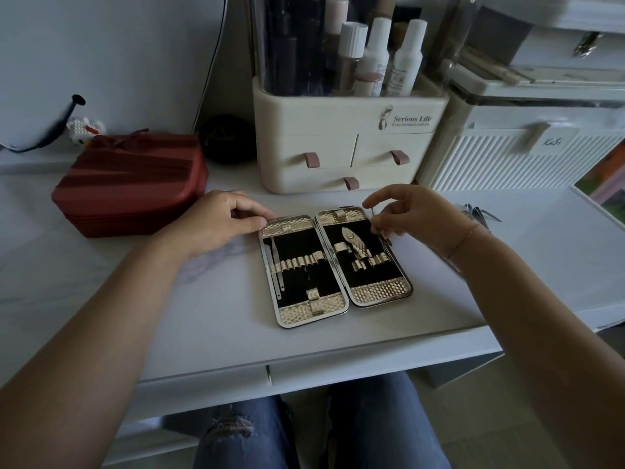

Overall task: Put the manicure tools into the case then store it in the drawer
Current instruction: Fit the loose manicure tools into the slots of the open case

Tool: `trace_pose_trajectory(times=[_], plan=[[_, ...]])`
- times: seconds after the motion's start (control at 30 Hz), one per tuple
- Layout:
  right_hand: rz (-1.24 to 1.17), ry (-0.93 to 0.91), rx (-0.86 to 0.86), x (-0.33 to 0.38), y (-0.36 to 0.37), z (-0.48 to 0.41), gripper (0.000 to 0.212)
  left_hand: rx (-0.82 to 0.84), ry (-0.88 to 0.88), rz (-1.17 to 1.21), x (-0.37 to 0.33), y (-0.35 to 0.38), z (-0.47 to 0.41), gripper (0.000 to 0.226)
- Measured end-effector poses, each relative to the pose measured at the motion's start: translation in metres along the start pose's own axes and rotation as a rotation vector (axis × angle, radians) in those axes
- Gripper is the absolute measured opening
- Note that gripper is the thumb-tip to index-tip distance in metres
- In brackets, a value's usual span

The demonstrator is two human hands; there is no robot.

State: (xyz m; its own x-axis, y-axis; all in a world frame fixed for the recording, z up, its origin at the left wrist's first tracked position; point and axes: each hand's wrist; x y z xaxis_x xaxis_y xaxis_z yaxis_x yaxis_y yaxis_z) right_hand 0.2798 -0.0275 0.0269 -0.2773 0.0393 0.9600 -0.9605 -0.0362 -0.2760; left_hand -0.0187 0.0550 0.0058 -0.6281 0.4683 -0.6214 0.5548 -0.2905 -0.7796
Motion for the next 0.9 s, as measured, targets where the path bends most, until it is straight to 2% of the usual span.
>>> trace_pose_trajectory(times=[0.5,0.73,0.9], plan=[[-0.168,0.004,-0.095,-0.0031,0.0004,0.0006,0.008,0.005,0.000,0.004,0.0010,0.0000,-0.0006,0.020],[0.023,0.018,0.035,0.0014,-0.0007,0.0006,0.011,0.005,-0.001,-0.013,0.0012,-0.0002,-0.0010,0.019],[0.278,-0.051,-0.024,-0.0044,-0.0018,-0.0001,0.008,0.008,0.009,-0.016,0.0017,-0.0008,-0.0008,0.022]])
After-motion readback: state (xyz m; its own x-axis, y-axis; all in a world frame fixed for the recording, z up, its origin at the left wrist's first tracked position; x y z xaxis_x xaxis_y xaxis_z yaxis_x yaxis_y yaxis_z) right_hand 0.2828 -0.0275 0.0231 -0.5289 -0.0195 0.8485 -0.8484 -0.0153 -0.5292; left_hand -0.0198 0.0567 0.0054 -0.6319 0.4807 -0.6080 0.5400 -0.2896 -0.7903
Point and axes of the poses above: each hand's wrist, its own z-axis away from the middle knuckle, its own y-axis out of the palm, x = y × z, and after that the axes turned 14 degrees about -z, right-handed
